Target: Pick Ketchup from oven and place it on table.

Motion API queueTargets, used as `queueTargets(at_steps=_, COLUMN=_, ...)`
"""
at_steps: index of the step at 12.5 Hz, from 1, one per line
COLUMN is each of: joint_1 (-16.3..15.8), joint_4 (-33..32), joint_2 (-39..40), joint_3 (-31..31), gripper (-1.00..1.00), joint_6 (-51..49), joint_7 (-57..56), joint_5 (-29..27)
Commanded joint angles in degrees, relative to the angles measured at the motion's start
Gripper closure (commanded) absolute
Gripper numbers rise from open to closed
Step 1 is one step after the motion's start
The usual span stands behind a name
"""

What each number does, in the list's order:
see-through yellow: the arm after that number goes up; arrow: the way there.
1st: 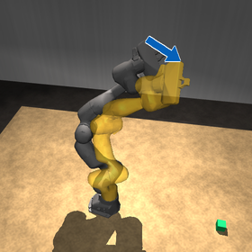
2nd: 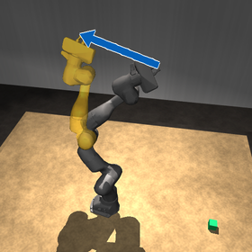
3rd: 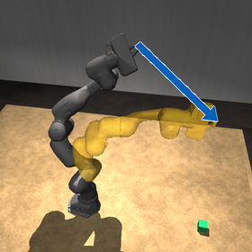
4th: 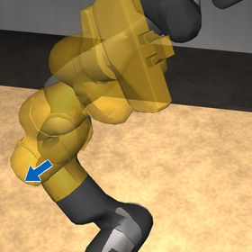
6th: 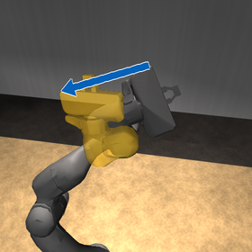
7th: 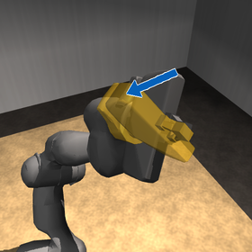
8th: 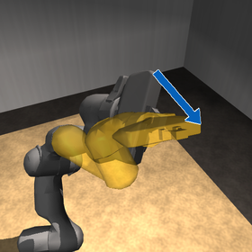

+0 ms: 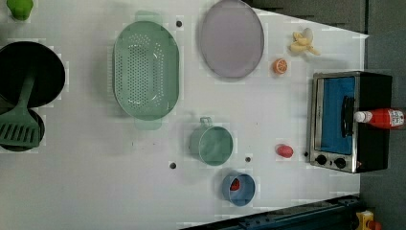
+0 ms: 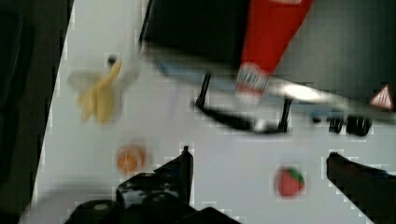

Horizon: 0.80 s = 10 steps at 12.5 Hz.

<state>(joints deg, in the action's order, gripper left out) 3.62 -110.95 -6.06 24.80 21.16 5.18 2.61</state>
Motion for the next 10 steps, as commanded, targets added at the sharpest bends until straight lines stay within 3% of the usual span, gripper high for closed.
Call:
queueTargets(at_steps=1, joint_1=0.94, joint_4=0.38, joint_2=3.35, joint_3=3.74, gripper=-1.0, joint_6=3.75, joint_7=1.13, joint_5=-0.96)
queueTargets(at_steps=7, joint_1=1.77, joint_4=5.32, joint_2=16.35, joint_3=10.23, gripper=-1.0, joint_6=10.19, joint_7=1.12, joint_5=-1.39)
queueTargets(at_steps=10, joint_1=2.96, joint_4=5.47, joint_2=20.7, joint_3=10.87, gripper=-1.0, joint_6=11.7, joint_7=1.12, joint_5=-7.38)
